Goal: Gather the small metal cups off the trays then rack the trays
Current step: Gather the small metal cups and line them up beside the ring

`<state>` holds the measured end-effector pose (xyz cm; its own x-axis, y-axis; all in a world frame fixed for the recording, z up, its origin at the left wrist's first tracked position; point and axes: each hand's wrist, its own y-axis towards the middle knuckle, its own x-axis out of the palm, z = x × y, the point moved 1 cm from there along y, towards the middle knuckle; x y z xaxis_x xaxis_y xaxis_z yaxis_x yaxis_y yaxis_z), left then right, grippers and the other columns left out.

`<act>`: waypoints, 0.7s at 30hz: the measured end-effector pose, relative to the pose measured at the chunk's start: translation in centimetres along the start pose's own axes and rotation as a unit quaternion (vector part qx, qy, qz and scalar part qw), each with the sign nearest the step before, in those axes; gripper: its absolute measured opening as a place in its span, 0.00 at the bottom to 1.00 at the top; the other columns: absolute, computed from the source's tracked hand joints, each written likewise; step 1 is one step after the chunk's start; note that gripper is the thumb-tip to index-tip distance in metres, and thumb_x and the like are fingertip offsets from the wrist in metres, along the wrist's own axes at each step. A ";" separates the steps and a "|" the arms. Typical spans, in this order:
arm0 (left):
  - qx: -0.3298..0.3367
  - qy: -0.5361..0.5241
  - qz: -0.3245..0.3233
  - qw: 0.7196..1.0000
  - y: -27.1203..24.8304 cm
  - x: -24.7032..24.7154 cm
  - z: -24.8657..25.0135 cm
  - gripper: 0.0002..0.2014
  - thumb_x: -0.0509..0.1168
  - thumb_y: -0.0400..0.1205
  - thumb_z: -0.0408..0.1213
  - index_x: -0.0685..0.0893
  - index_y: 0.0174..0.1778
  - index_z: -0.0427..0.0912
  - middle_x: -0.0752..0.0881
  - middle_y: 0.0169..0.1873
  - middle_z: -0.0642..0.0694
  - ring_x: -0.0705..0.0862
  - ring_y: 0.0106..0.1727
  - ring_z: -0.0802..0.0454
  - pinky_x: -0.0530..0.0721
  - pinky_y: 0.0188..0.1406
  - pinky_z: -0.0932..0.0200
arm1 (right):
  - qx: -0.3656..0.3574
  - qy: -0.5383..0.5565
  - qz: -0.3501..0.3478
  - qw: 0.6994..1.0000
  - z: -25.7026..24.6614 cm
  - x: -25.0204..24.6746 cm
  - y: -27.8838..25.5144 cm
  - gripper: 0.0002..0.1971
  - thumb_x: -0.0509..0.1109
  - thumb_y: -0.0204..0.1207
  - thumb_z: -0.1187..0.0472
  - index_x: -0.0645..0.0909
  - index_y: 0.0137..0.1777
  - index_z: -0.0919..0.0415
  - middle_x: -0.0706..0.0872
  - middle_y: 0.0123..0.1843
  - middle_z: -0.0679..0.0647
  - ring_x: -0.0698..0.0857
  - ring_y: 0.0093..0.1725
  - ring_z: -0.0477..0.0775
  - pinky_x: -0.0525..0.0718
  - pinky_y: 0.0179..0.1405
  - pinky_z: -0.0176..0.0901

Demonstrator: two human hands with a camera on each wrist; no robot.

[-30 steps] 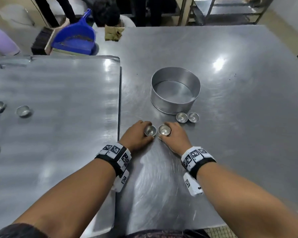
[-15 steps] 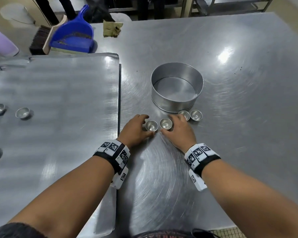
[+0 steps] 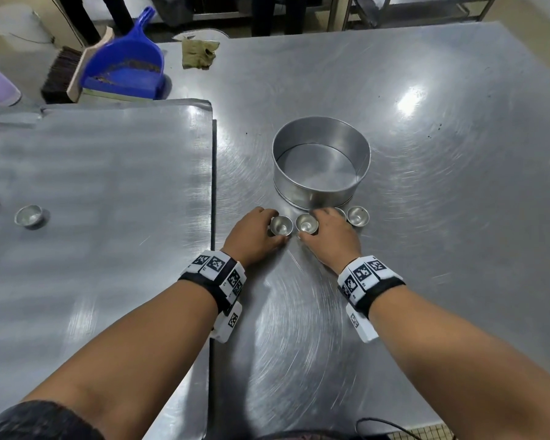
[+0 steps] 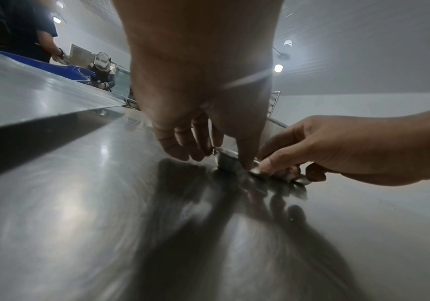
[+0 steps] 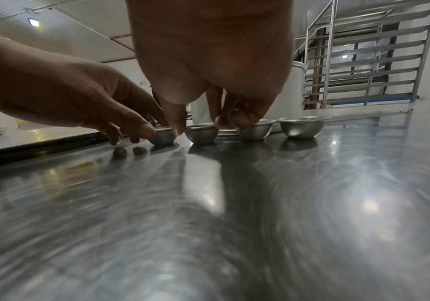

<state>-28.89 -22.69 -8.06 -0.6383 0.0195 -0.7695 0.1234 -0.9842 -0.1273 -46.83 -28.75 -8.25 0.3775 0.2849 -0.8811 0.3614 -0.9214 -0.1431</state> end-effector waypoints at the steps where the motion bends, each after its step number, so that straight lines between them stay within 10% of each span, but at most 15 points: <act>1: 0.000 0.000 0.000 1.000 0.1 0.0 0.1 0.18 0.74 0.77 0.49 0.84 0.58 0.43 0.83 0.51 0.45 0.82 0.49 0.48 0.78 0.48 0.54 | 0.001 0.000 0.001 1.000 0.0 0.0 0.1 0.26 0.72 0.75 0.45 0.79 0.72 0.54 0.80 0.71 0.52 0.81 0.67 0.58 0.80 0.61 0.51; 21: -0.006 -0.008 -0.005 1.000 1.1 0.0 0.9 0.20 0.72 0.79 0.47 0.82 0.63 0.40 0.84 0.55 0.42 0.82 0.55 0.45 0.80 0.56 0.49 | -0.011 -0.014 0.018 1.000 -0.2 -0.4 0.9 0.11 0.68 0.76 0.50 0.83 0.53 0.54 0.85 0.58 0.54 0.84 0.58 0.60 0.79 0.48 0.50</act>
<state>-29.44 -23.93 -7.66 -0.6524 0.0266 -0.7574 0.1263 -0.9816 -0.1432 -46.50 -29.64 -7.98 0.3660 0.2433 -0.8982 0.3668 -0.9248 -0.1010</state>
